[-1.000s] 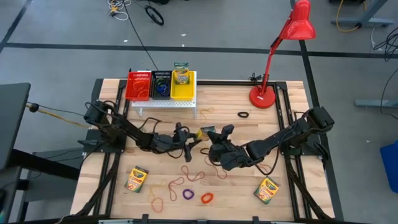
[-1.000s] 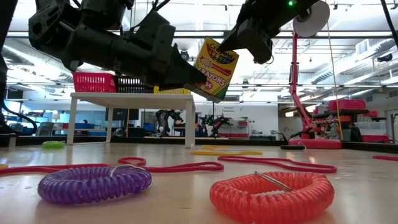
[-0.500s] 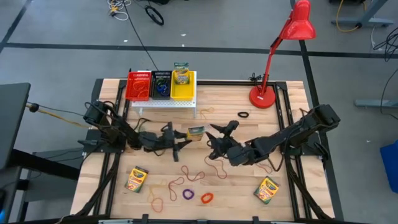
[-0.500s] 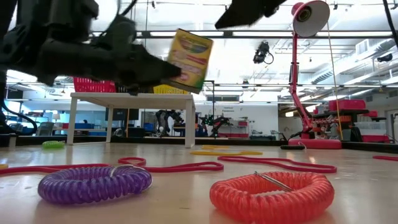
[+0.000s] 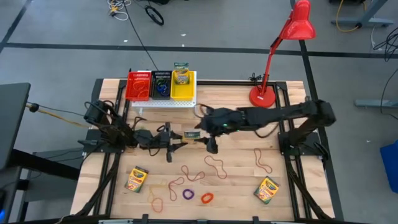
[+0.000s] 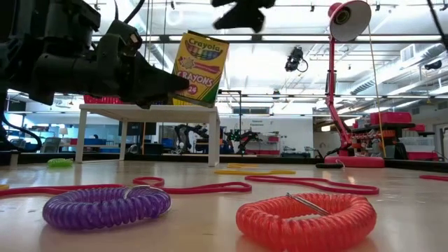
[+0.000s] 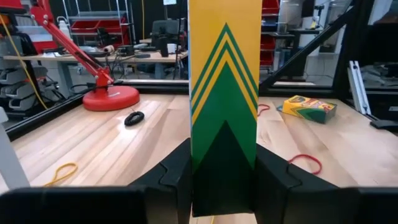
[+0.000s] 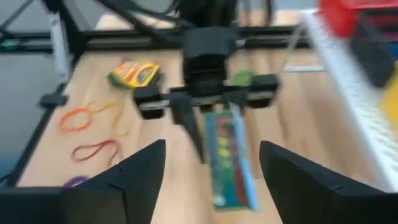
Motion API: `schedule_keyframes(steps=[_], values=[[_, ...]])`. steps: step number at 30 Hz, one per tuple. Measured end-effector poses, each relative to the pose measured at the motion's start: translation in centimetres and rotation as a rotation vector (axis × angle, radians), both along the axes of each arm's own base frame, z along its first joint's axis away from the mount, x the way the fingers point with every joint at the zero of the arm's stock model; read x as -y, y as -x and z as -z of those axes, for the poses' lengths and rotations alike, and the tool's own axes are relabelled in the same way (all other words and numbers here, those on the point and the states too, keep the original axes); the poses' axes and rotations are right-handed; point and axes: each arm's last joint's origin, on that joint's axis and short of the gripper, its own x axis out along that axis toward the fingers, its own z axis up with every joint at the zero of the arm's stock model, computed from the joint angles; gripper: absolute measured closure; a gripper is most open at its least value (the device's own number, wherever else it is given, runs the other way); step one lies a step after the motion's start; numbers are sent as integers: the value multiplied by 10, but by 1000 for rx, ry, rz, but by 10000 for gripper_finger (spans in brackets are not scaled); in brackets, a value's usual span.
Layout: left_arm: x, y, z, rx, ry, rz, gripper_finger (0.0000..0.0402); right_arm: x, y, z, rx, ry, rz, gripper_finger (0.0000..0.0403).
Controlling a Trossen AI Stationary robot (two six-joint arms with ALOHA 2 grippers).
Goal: Pick & Place Office Desk Supplies
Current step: Put the crayon box into the yellow bin on the shelf
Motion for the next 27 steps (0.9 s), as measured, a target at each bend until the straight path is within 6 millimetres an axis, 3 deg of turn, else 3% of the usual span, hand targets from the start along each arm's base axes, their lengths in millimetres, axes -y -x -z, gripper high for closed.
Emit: schedule_keyframes(steps=[7, 11, 20, 27], values=[[-4, -2, 3, -29, 10, -7, 278, 0, -41, 11, -273, 81, -67, 124], [-4, -2, 4, -41, 22, -6, 277, -1, -53, 13, -347, 111, -92, 126], [-3, -2, 4, -45, 32, 14, 277, 3, -56, 13, -364, 207, -13, 143], [-2, -3, 5, -48, 30, 23, 277, 4, -55, 13, -363, 169, -35, 132]])
